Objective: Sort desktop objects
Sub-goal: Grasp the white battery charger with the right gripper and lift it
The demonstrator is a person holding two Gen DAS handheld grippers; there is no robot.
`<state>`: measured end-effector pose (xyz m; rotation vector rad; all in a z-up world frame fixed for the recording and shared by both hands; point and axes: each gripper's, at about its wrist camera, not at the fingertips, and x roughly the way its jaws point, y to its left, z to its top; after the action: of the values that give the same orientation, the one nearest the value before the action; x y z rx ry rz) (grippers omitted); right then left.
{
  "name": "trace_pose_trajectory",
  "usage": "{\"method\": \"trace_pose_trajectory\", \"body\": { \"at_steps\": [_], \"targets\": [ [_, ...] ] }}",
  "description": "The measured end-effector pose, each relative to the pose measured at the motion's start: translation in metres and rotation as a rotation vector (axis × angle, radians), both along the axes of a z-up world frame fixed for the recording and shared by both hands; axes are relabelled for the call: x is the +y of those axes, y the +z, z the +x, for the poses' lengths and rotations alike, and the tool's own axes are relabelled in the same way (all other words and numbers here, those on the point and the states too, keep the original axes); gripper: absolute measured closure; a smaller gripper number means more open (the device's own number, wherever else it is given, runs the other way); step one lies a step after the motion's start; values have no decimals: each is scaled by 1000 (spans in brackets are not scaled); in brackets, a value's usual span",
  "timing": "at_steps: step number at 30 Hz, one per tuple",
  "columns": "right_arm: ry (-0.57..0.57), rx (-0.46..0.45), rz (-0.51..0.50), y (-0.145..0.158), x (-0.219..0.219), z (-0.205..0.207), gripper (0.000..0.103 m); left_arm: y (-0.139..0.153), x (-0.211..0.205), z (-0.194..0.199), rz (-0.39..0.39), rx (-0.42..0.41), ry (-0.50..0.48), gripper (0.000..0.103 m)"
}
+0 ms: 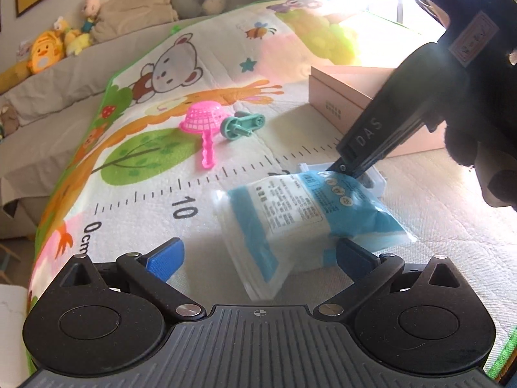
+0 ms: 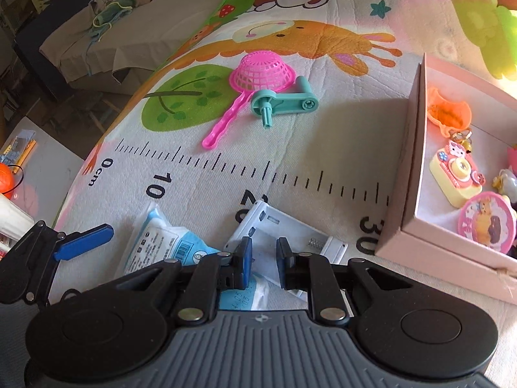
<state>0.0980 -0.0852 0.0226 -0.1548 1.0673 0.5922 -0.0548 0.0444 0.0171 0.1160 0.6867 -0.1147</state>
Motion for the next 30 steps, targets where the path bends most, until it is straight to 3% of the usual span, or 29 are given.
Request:
{"method": "trace_pose_trajectory", "body": {
  "at_steps": [8, 11, 13, 15, 23, 30],
  "targets": [
    [-77, -39, 17, 0, -54, -26, 88, 4, -6, 1, -1, -15, 1, 0],
    [-102, -96, 24, 7, -69, -28, 79, 6, -6, 2, -15, -26, 3, 0],
    [-127, -148, 2, 10, -76, -25, 67, 6, -6, 2, -29, -30, -12, 0],
    [-160, -161, 0, 11, -81, -15, 67, 6, -7, 3, -39, -31, -28, 0],
    [-148, -179, 38, 3, -66, 12, 67, 6, -2, 7, -54, -25, -31, 0],
    [-90, -132, 75, -11, -61, 1, 64, 3, -14, 8, -81, 7, -121, 0]
  ]
}}
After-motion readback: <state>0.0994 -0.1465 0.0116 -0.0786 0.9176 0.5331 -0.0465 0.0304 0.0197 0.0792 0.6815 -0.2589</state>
